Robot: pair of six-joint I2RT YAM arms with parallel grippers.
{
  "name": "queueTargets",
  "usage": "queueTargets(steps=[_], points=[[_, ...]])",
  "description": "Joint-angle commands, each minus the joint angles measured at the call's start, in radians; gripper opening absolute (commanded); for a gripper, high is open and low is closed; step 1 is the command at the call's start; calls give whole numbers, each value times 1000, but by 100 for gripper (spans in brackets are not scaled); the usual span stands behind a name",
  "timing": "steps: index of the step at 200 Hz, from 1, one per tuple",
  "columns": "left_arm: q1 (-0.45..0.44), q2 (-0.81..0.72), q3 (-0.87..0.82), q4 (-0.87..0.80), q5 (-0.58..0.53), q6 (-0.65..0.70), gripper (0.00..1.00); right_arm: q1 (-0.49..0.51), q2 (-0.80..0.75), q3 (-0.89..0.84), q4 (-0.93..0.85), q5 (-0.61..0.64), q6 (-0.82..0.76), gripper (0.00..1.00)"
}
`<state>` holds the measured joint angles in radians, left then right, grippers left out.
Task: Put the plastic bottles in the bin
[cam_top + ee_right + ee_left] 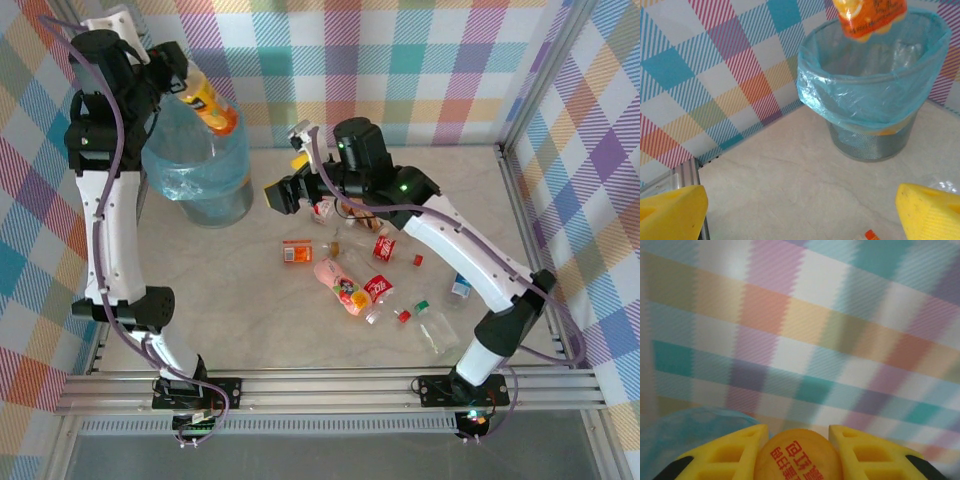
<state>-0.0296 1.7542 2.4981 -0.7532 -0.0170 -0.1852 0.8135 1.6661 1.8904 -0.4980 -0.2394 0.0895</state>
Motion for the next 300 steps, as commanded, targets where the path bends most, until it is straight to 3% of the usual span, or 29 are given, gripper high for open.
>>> queueTargets(steps=[1, 32, 82, 177, 191, 218, 238, 300], points=[[69, 59, 21, 58, -115, 45, 0, 18, 39, 59, -7, -59, 11, 95], [124, 132, 20, 96, -183, 104, 0, 39, 87, 103, -43, -90, 5, 93], [140, 254, -3, 90, -248, 222, 0, 54, 119, 104, -70, -113, 10, 93], [142, 285, -304, 273, -204, 222, 0, 61, 101, 36, -74, -101, 16, 91], [141, 297, -308, 264, -191, 220, 10, 61, 100, 35, -76, -101, 16, 91], [142, 310, -279, 230, -184, 217, 49, 61, 97, 36, -77, -97, 13, 92], [142, 307, -235, 205, -176, 217, 63, 61, 91, 39, -78, -94, 13, 90], [127, 240, -37, 48, -112, 187, 67, 61, 58, 42, -107, -70, 1, 87]])
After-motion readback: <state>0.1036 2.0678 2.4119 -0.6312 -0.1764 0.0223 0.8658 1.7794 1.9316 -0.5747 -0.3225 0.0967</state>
